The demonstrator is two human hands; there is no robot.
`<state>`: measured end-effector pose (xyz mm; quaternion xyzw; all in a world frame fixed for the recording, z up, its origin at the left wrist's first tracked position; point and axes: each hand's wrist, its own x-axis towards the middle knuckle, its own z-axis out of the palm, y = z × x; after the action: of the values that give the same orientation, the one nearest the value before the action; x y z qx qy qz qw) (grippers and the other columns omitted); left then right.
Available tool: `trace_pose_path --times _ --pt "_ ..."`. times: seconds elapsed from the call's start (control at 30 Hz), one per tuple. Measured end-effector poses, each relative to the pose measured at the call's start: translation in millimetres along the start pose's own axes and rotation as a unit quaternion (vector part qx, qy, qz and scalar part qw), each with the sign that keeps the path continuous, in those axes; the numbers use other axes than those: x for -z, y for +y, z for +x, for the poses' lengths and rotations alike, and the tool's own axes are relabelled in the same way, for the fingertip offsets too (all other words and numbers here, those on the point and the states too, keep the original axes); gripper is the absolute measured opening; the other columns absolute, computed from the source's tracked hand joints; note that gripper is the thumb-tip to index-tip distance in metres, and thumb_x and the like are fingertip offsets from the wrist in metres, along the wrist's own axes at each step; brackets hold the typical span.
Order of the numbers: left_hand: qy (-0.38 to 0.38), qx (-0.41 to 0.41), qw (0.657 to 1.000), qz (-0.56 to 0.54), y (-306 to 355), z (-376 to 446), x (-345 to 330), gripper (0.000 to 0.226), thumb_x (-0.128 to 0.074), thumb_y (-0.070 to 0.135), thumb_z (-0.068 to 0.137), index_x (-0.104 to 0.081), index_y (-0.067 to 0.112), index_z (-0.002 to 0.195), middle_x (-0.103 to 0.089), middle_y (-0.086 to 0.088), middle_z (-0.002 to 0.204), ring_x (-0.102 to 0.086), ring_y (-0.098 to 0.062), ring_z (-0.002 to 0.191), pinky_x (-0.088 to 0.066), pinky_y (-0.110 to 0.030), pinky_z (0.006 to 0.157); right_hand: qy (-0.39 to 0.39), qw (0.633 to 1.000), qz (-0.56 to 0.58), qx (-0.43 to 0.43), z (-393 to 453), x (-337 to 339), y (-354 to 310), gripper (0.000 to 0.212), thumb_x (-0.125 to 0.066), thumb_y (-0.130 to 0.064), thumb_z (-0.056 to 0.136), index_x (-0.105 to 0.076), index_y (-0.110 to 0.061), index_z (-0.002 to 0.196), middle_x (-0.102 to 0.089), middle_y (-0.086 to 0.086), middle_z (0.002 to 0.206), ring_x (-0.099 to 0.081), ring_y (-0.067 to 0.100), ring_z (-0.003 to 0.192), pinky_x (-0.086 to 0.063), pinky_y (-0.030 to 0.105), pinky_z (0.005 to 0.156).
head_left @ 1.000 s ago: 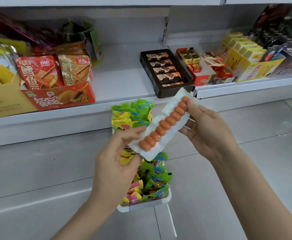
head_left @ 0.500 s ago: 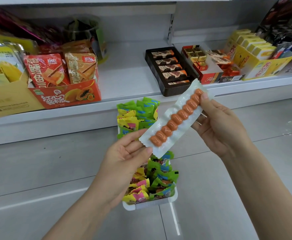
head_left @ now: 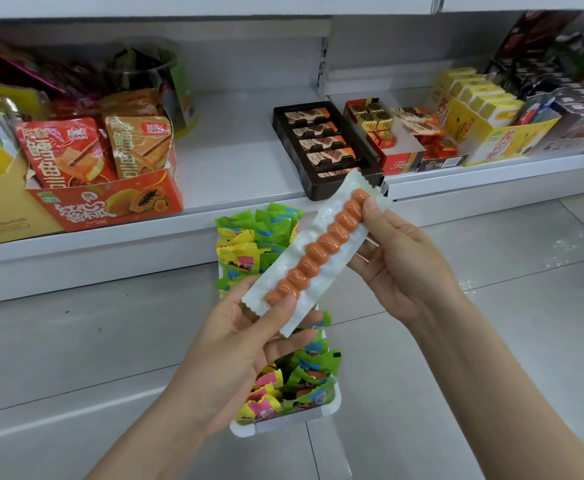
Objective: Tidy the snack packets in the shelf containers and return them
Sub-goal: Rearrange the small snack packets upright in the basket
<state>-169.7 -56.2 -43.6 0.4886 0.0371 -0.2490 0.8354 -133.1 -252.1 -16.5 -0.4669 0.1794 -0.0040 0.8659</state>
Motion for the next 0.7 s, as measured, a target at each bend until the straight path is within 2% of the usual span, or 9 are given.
trace_pose_path --times 0.1,0.2,0.27,0.33,0.37,0.43,0.5,0.6,0.7 --pt "0.037 -0.04 0.998 0.036 -0.2 2.9 0.0 0.029 -0.076 0.027 0.072 -0.075 0.028 0.101 -0.076 -0.008 0.102 -0.074 -0.02 0.09 -0.058 -0.023 0.069 0.002 1.0 -0.007 0.001 0.5 -1.6 1.4 0.024 -0.06 -0.027 0.096 -0.072 -0.007 0.105 -0.076 0.009 0.103 -0.074 0.018 0.088 -0.061 0.031 0.075" --pt "0.094 -0.128 0.98 0.124 0.3 8.8 6.3 0.024 -0.076 0.028 0.074 -0.076 0.035 0.097 -0.077 -0.001 0.097 -0.074 -0.016 0.09 -0.057 -0.022 0.074 0.031 0.994 -0.101 -0.024 0.9 3.0 -2.8 0.041 -0.055 -0.042 0.098 -0.07 -0.005 0.106 -0.076 0.012 0.102 -0.075 0.024 0.093 -0.062 0.033 0.075" --pt "0.092 -0.207 0.949 0.218 3.0 14.3 11.8 0.026 -0.075 0.016 0.08 -0.076 0.038 0.094 -0.076 0.007 0.097 -0.072 -0.01 0.092 -0.054 -0.019 0.079 0.034 0.991 -0.11 -0.074 1.4 7.8 -11.2 0.06 -0.043 -0.055 0.099 -0.065 0.0 0.111 -0.074 0.019 0.106 -0.074 0.031 0.094 -0.063 0.038 0.074" --pt "0.056 -0.256 0.912 0.317 6.0 20.1 17.1 0.044 -0.072 -0.004 0.083 -0.077 0.038 0.096 -0.075 0.011 0.103 -0.069 -0.008 0.1 -0.054 -0.024 0.086 0.017 0.989 -0.092 -0.112 0.3 13.2 -23.9 0.073 -0.039 -0.064 0.095 -0.062 0.003 0.115 -0.072 0.023 0.109 -0.073 0.037 0.094 -0.063 0.041 0.07" --pt "0.044 -0.274 0.889 0.363 7.3 22.7 19.8 0.053 -0.071 -0.014 0.079 -0.077 0.035 0.097 -0.073 0.012 0.108 -0.067 -0.009 0.107 -0.053 -0.027 0.09 0.0 0.988 -0.1 -0.117 -1.3 16.3 -30.3 0.074 -0.042 -0.064 0.093 -0.062 0.003 0.116 -0.072 0.024 0.108 -0.073 0.037 0.094 -0.063 0.039 0.067" --pt "0.03 -0.314 0.839 0.444 8.6 25.9 21.4 0.064 -0.069 -0.023 0.069 -0.076 0.031 0.103 -0.07 0.015 0.116 -0.063 -0.009 0.115 -0.051 -0.024 0.095 -0.036 0.983 -0.155 -0.09 -5.2 23.6 -38.6 0.058 -0.051 -0.048 0.093 -0.064 0.003 0.117 -0.074 0.021 0.104 -0.075 0.03 0.091 -0.061 0.031 0.065" --pt "0.028 -0.328 0.811 0.484 6.3 27.8 19.4 0.066 -0.071 -0.015 0.069 -0.071 0.032 0.116 -0.067 0.017 0.12 -0.061 -0.005 0.117 -0.047 -0.017 0.095 -0.045 0.971 -0.232 -0.026 -8.6 32.9 -44.6 0.04 -0.056 -0.029 0.094 -0.065 0.004 0.114 -0.077 0.015 0.095 -0.075 0.02 0.084 -0.059 0.022 0.065" --pt "0.003 -0.256 0.797 0.548 0.7 27.5 16.6 0.06 -0.074 0.023 0.082 -0.051 0.042 0.134 -0.058 0.023 0.128 -0.05 0.006 0.122 -0.04 -0.012 0.098 -0.039 0.947 -0.303 0.101 -14.1 45.1 -65.5 0.035 -0.068 -0.037 0.08 -0.074 -0.008 0.099 -0.078 0.008 0.089 -0.075 0.016 0.08 -0.059 0.021 0.067" --pt "-0.061 -0.23 0.696 0.678 -7.1 27.7 21.8 0.056 -0.066 0.052 0.087 -0.053 0.029 0.136 -0.057 0.014 0.126 -0.045 -0.004 0.123 -0.037 -0.025 0.104 -0.026 0.894 -0.397 0.204 -21.1 51.8 -90.5 0.042 -0.075 -0.061 0.073 -0.078 -0.028 0.098 -0.078 0.0 0.095 -0.076 0.019 0.085 -0.062 0.033 0.072"
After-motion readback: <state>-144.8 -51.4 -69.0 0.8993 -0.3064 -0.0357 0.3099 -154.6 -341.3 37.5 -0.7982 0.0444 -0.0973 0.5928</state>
